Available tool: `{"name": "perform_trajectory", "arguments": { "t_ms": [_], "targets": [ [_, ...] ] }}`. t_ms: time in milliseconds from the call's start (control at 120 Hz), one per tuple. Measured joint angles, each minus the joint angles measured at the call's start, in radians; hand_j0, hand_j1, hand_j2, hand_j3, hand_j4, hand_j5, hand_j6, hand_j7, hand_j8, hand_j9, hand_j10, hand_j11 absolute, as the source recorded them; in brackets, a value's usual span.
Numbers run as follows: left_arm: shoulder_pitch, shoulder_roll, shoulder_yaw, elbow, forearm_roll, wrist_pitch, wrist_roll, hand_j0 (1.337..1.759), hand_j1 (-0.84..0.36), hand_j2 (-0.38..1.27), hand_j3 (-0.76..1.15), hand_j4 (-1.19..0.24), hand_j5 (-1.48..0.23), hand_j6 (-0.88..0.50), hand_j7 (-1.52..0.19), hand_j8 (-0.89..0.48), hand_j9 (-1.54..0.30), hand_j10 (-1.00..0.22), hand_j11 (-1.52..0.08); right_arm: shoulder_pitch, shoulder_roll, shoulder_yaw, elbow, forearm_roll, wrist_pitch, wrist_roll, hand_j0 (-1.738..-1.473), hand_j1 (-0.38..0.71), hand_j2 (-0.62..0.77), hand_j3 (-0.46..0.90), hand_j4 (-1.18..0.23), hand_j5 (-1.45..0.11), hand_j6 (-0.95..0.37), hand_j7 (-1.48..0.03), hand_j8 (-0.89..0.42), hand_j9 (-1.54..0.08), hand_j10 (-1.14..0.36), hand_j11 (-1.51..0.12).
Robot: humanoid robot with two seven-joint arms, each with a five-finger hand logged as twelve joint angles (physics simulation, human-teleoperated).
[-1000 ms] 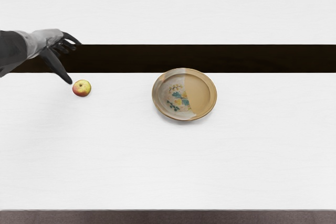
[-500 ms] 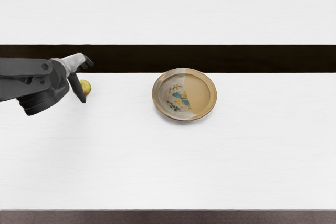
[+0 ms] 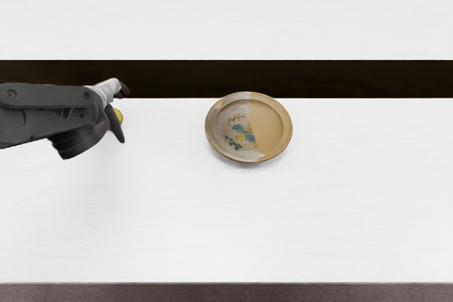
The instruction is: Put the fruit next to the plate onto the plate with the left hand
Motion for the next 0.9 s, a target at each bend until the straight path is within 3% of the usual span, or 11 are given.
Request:
{"name": "perform_trajectory", "arguments": {
  "t_ms": [733, 775, 825, 850, 900],
  "targets": [
    [0.072, -0.115, 0.023, 0.213, 0.009, 0.005, 0.0, 1.659, -0.02, 0.06, -0.01, -0.31, -0.4, -0.31, -0.4, -0.31, -0.4, -0.31, -0.4, 0.0, 0.0, 0.0, 0.0, 0.0, 0.0, 0.0, -1.658, -0.31, -0.01, 0.0, -0.03, -0.04, -0.03, -0.04, -0.03, -0.04, -0.03, -0.04],
    [0.076, -0.125, 0.024, 0.216, 0.01, 0.005, 0.002, 1.679, -0.04, -0.09, 0.28, -0.32, -0.4, -0.32, -0.4, -0.32, -0.4, -0.32, -0.4, 0.0, 0.0, 0.0, 0.0, 0.0, 0.0, 0.0, -1.658, -0.31, -0.01, 0.0, -0.03, -0.04, -0.03, -0.04, -0.03, -0.04, -0.03, -0.04],
    [0.079, -0.126, 0.024, 0.218, 0.01, 0.005, 0.002, 1.663, -0.05, -0.15, 0.44, -0.32, -0.41, -0.32, -0.4, -0.32, -0.4, -0.33, -0.4, 0.0, 0.0, 0.0, 0.0, 0.0, 0.0, 0.0, -1.658, -0.31, -0.01, 0.0, -0.03, -0.04, -0.03, -0.04, -0.03, -0.04, -0.03, -0.04],
    [0.082, -0.127, 0.024, 0.219, 0.01, 0.005, 0.002, 1.661, -0.07, -0.22, 0.6, -0.32, -0.41, -0.32, -0.4, -0.33, -0.4, -0.33, -0.4, 0.0, 0.0, 0.0, 0.0, 0.0, 0.0, 0.0, -1.658, -0.31, -0.01, 0.0, -0.03, -0.04, -0.03, -0.04, -0.03, -0.04, -0.03, -0.04],
    [0.084, -0.128, 0.024, 0.22, 0.012, 0.005, 0.001, 1.659, -0.08, -0.24, 0.66, -0.33, -0.41, -0.33, -0.4, -0.33, -0.4, -0.33, -0.4, 0.0, 0.0, 0.0, 0.0, 0.0, 0.0, 0.0, -1.658, -0.31, -0.01, 0.0, -0.03, -0.04, -0.03, -0.04, -0.03, -0.04, -0.03, -0.04]
  ]
}}
